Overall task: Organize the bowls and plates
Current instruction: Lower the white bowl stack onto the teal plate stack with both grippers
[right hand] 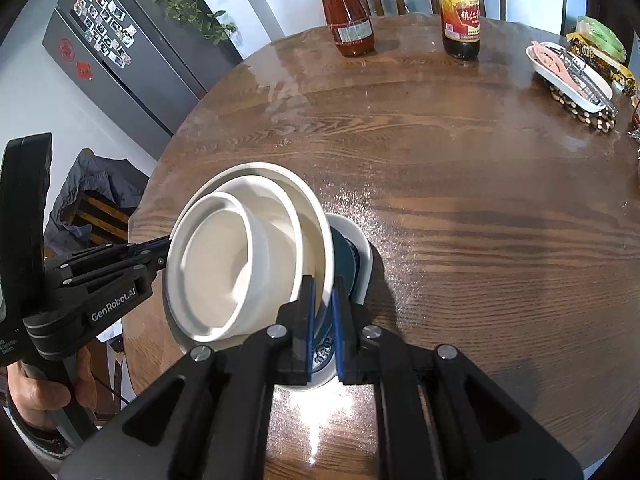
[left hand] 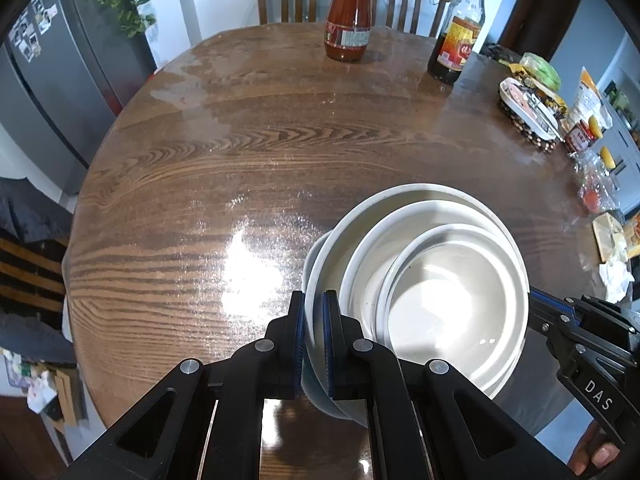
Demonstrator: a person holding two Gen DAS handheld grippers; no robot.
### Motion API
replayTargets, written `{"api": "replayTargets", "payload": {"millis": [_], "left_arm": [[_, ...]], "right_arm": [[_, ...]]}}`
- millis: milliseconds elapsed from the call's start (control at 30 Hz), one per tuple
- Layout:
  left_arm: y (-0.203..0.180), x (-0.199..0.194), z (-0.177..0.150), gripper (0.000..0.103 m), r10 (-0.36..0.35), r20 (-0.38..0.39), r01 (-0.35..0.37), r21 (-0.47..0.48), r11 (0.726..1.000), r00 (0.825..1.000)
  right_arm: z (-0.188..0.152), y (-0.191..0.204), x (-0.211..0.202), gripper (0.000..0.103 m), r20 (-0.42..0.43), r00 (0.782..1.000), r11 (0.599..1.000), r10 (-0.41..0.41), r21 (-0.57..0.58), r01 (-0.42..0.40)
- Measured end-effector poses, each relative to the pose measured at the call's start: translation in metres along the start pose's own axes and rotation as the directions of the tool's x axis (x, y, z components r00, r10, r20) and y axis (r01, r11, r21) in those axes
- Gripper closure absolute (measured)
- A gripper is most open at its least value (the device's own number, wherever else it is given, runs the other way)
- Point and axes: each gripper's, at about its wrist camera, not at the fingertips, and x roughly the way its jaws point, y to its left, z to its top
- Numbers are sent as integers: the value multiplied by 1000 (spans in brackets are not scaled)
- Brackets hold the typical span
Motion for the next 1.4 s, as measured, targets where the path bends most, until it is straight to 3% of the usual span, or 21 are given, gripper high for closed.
{"api": "replayTargets", "payload": {"millis": [367,800,1067,1400], "left_arm": [[0,12,1,99,12,-37,-11,13,1000,999],[-11,25,30,99,18,61,-19,20,1000,998],[-30,39,54,99,-30,110,24,53,998,993],[-47,46,66,99,-61,141,45,114,993,988]], "right_arm": [[-4,-6,16,92,-49,999,999,3,32,-1],[19,-20,24,92,14,999,998,-35,50,35],[41,-40,23,92,54,990,990,-127,69,123],[43,-58,16,92,82,981,981,-176,101,168]]}}
